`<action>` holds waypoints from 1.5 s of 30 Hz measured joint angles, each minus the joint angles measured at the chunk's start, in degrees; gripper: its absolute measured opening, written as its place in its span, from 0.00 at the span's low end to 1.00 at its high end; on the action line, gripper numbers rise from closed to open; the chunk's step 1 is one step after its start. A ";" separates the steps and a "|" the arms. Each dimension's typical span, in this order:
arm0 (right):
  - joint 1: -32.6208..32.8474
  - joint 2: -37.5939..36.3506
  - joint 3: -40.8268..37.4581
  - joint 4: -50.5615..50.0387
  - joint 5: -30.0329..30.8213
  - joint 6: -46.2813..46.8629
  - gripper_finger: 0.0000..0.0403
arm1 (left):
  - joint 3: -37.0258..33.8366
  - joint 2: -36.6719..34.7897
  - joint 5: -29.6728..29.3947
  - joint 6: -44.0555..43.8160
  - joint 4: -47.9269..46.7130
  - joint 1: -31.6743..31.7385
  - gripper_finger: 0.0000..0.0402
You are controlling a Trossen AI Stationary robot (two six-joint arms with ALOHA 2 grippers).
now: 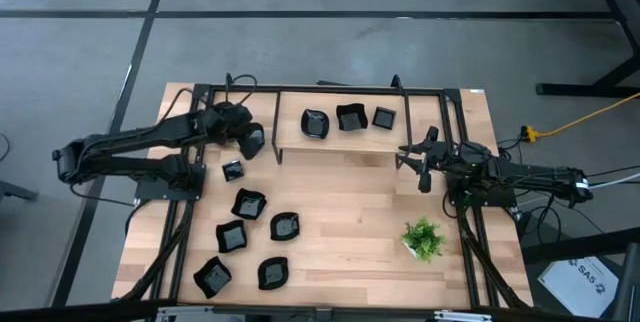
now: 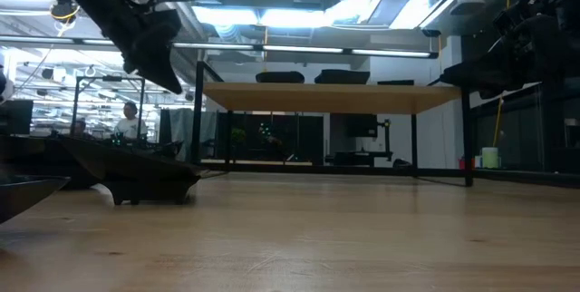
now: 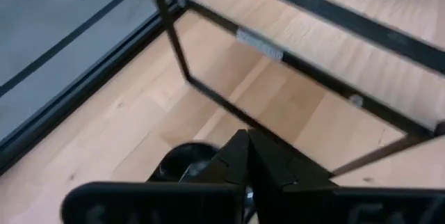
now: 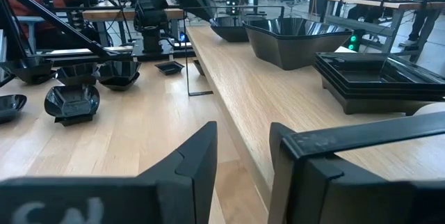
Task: Pick & Place Mini shaped plates
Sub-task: Adjust the shelf
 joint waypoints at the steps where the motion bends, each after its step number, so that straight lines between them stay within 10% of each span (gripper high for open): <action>1: -0.01 0.00 0.00 0.00 0.00 0.00 0.33 | 0.00 -0.98 0.16 -0.96 -1.06 0.00 0.01; 28: -0.01 0.00 0.17 -0.29 0.42 0.93 0.33 | 0.00 -3.90 2.99 -5.55 -5.36 0.00 0.22; 45: 0.04 -0.04 2.54 -6.03 17.59 2.30 0.33 | 0.00 -3.90 2.97 -5.75 -5.34 0.00 0.23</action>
